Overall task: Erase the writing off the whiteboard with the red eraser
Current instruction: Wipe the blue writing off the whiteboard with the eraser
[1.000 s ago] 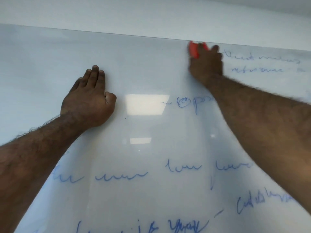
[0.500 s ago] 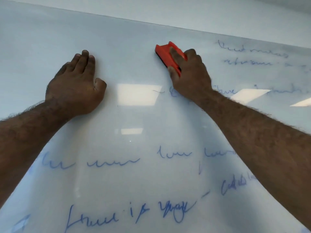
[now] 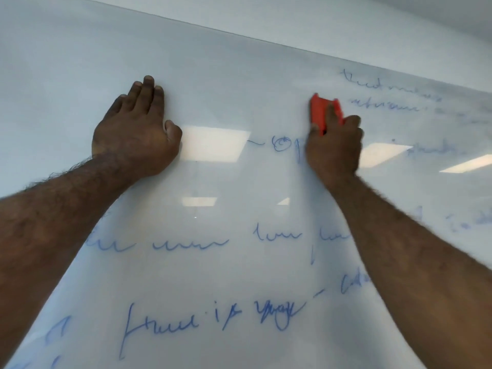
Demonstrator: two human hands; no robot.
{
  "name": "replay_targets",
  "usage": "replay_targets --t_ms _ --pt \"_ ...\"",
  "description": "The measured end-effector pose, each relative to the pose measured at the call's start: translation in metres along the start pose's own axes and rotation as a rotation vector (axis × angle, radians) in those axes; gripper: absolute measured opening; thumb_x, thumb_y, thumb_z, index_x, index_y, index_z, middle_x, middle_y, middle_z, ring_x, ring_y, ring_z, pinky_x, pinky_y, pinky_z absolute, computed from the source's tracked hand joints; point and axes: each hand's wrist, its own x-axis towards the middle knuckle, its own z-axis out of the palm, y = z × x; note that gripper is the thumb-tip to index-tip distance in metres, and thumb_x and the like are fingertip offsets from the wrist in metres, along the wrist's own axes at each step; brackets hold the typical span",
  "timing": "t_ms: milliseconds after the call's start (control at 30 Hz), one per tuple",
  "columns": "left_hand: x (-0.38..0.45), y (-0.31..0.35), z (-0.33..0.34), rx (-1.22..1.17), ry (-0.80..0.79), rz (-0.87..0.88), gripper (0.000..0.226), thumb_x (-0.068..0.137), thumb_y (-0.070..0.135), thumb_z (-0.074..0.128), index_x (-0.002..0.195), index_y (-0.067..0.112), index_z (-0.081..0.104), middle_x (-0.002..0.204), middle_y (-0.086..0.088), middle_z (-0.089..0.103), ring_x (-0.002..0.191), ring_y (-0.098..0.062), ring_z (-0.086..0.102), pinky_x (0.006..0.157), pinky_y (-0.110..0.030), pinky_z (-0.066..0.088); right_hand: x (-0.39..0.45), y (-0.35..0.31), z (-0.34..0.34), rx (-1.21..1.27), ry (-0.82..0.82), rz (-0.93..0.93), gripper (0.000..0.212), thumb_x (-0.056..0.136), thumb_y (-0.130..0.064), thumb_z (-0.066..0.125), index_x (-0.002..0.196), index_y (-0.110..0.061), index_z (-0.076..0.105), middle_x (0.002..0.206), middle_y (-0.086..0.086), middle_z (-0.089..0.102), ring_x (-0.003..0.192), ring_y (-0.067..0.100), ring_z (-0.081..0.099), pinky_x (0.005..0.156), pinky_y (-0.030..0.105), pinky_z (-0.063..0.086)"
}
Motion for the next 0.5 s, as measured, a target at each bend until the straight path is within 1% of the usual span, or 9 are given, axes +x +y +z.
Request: replay_targets --t_ms 100,167,233,300,367,400,433,500 --pt "0.0 -0.003 0.0 -0.011 -0.006 0.007 0.08 0.085 0.042 0.011 0.157 0.006 0.013 0.166 -0.009 0.004 0.153 -0.02 0.004 0.124 -0.036 0.007 -0.044 -0.069 0.009 0.028 -0.007 -0.308 0.058 0.095 -0.04 0.049 0.15 -0.026 0.034 0.126 0.016 0.045 0.105 0.035 0.049 0.088 0.041 0.044" --pt "0.001 -0.004 0.0 -0.016 -0.003 0.011 0.08 0.086 0.042 0.012 0.157 0.007 0.014 0.166 -0.008 0.004 0.153 -0.019 0.004 0.124 -0.036 0.006 -0.068 -0.095 0.013 0.045 0.007 -0.467 0.058 0.094 -0.04 0.051 0.148 -0.023 0.038 0.122 0.014 0.048 0.099 0.03 0.05 0.081 0.039 0.045" --pt "0.002 -0.006 0.0 -0.018 -0.006 0.01 0.08 0.086 0.043 0.012 0.158 0.007 0.014 0.166 -0.007 0.004 0.153 -0.019 0.005 0.124 -0.036 0.007 -0.076 -0.098 0.013 0.067 0.001 -0.567 0.056 0.095 -0.039 0.051 0.147 -0.022 0.04 0.119 0.013 0.05 0.095 0.028 0.051 0.078 0.038 0.045" --pt "0.003 -0.005 0.001 -0.016 -0.007 0.01 0.08 0.086 0.044 0.011 0.157 0.007 0.014 0.166 -0.008 0.005 0.153 -0.02 0.005 0.124 -0.037 0.007 -0.069 -0.083 0.009 0.075 -0.016 -0.655 0.055 0.095 -0.038 0.051 0.147 -0.022 0.041 0.118 0.013 0.051 0.094 0.029 0.051 0.077 0.039 0.047" --pt "0.003 -0.004 0.002 -0.015 -0.004 0.01 0.081 0.086 0.044 0.011 0.157 0.007 0.015 0.166 -0.009 0.006 0.153 -0.021 0.006 0.124 -0.038 0.008 -0.053 -0.057 0.005 0.04 -0.039 -0.687 0.057 0.095 -0.038 0.05 0.148 -0.02 0.039 0.118 0.017 0.051 0.094 0.033 0.052 0.077 0.042 0.049" --pt "0.004 -0.004 0.002 -0.013 -0.003 0.01 0.08 0.086 0.044 0.011 0.157 0.006 0.015 0.166 -0.009 0.006 0.153 -0.021 0.007 0.124 -0.038 0.008 -0.043 -0.041 0.003 0.016 -0.047 -0.663 0.058 0.094 -0.038 0.049 0.149 -0.02 0.038 0.118 0.019 0.051 0.094 0.036 0.052 0.077 0.043 0.049" --pt "0.004 -0.004 0.002 -0.01 -0.003 0.011 0.08 0.086 0.044 0.011 0.157 0.006 0.015 0.166 -0.009 0.006 0.153 -0.021 0.007 0.124 -0.038 0.008 -0.032 -0.022 0.001 -0.003 -0.044 -0.61 0.059 0.094 -0.037 0.049 0.149 -0.02 0.037 0.118 0.021 0.05 0.095 0.038 0.052 0.079 0.045 0.049" --pt "0.003 -0.005 0.002 0.004 -0.002 0.017 0.08 0.087 0.044 0.011 0.157 0.005 0.015 0.166 -0.011 0.007 0.153 -0.023 0.008 0.124 -0.039 0.009 -0.008 0.022 -0.003 -0.024 -0.023 -0.447 0.059 0.095 -0.036 0.05 0.15 -0.02 0.036 0.12 0.024 0.048 0.099 0.04 0.052 0.084 0.046 0.048"
